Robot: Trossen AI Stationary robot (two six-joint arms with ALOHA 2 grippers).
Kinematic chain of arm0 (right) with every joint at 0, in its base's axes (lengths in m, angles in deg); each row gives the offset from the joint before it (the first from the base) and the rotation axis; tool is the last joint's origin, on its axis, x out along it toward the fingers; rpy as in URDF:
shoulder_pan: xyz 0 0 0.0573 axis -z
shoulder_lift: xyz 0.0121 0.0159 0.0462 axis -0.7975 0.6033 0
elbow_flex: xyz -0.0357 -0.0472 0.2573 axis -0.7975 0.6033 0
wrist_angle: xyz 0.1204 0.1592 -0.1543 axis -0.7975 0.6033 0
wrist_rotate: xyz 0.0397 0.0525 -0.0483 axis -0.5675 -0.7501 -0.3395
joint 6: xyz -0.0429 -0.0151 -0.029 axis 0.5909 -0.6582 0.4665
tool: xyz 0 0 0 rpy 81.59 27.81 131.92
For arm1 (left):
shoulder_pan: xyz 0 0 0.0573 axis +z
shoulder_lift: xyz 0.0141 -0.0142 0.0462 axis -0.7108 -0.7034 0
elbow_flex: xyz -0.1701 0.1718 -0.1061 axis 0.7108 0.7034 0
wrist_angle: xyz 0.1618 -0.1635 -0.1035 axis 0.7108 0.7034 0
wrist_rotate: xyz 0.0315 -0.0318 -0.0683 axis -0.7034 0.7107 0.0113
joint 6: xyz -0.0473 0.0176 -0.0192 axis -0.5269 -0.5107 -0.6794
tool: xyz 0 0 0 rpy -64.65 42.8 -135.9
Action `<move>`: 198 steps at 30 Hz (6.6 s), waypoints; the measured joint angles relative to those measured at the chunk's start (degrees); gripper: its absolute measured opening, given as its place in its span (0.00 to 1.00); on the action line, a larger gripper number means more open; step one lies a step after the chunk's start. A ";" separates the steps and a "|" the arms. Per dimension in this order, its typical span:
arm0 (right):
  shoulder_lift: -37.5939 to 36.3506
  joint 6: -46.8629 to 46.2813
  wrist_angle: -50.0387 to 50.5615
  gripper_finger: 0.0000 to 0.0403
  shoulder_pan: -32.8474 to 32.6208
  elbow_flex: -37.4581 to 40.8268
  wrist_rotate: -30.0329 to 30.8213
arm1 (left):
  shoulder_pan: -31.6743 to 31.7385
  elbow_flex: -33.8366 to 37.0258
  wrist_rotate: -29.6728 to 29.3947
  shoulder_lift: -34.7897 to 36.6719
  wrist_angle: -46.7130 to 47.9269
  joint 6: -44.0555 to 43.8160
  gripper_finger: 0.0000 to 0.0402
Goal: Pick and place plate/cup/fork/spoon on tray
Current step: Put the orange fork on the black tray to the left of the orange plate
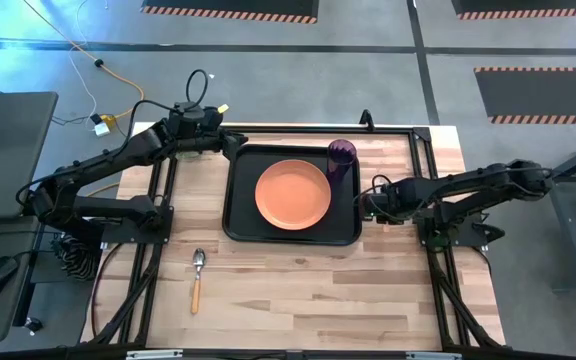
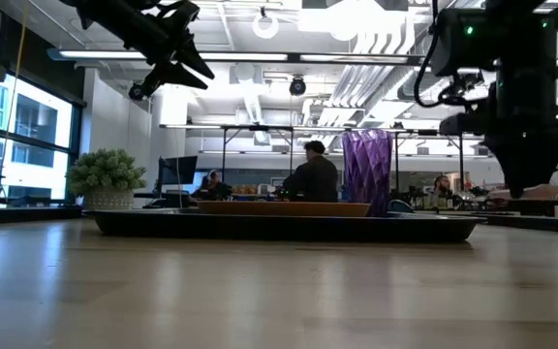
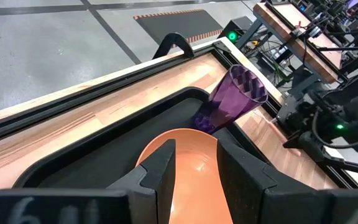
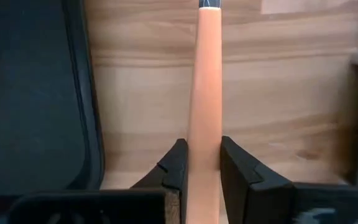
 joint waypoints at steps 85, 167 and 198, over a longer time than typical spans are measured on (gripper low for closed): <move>43.85 8.65 -2.67 0.10 -22.29 -57.87 6.29 | -11.77 -0.02 4.33 0.00 26.12 -2.34 0.26; 56.34 -15.00 -15.10 0.16 -28.89 -54.37 -2.94 | -11.77 -0.02 -3.67 0.00 25.70 -14.35 0.26; 56.78 -13.07 -12.83 0.21 -28.23 -56.14 -4.67 | -11.77 -0.02 -3.69 0.02 25.68 -13.45 0.26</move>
